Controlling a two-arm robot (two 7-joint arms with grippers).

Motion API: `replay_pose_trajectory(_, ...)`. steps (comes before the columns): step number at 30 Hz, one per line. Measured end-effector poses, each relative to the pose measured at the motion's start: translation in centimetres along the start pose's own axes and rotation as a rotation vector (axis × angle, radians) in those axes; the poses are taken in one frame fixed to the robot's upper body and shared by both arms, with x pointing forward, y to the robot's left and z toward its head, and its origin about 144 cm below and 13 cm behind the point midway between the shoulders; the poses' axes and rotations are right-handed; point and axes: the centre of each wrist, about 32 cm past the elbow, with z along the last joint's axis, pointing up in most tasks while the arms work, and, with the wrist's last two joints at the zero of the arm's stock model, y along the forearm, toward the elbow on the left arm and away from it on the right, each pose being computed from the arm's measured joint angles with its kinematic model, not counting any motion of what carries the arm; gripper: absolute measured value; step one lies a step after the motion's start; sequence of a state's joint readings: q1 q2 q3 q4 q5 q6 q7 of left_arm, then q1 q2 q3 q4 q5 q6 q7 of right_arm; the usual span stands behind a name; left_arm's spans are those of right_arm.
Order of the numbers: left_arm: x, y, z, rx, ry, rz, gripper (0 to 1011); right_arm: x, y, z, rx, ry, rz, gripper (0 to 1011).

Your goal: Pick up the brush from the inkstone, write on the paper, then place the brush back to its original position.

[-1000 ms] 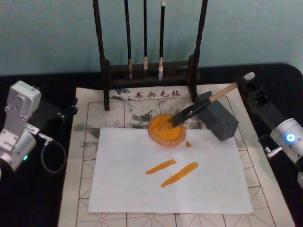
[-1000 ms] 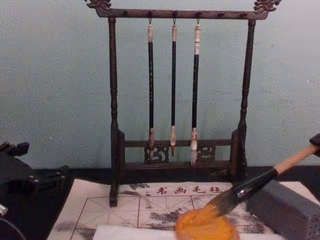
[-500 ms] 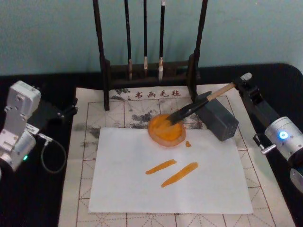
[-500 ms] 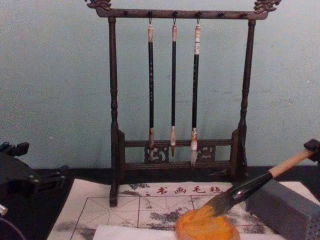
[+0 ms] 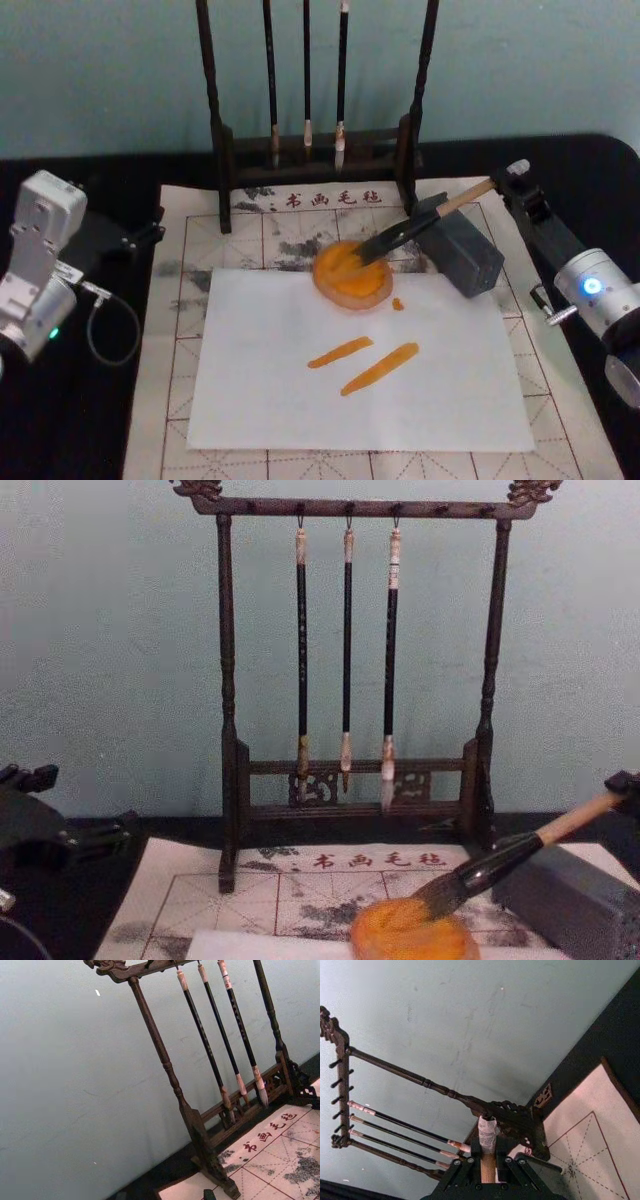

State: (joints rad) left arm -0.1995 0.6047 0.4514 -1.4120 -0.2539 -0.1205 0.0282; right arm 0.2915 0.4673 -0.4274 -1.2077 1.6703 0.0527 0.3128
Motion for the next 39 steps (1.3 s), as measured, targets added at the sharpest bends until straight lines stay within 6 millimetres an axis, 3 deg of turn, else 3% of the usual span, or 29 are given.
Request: replay_pose_trajectory(39,0.0,0.0,0.0,0.0,0.0,0.0,1001,0.4,0.2,-1.1,0.024,-0.026,-0.042,198)
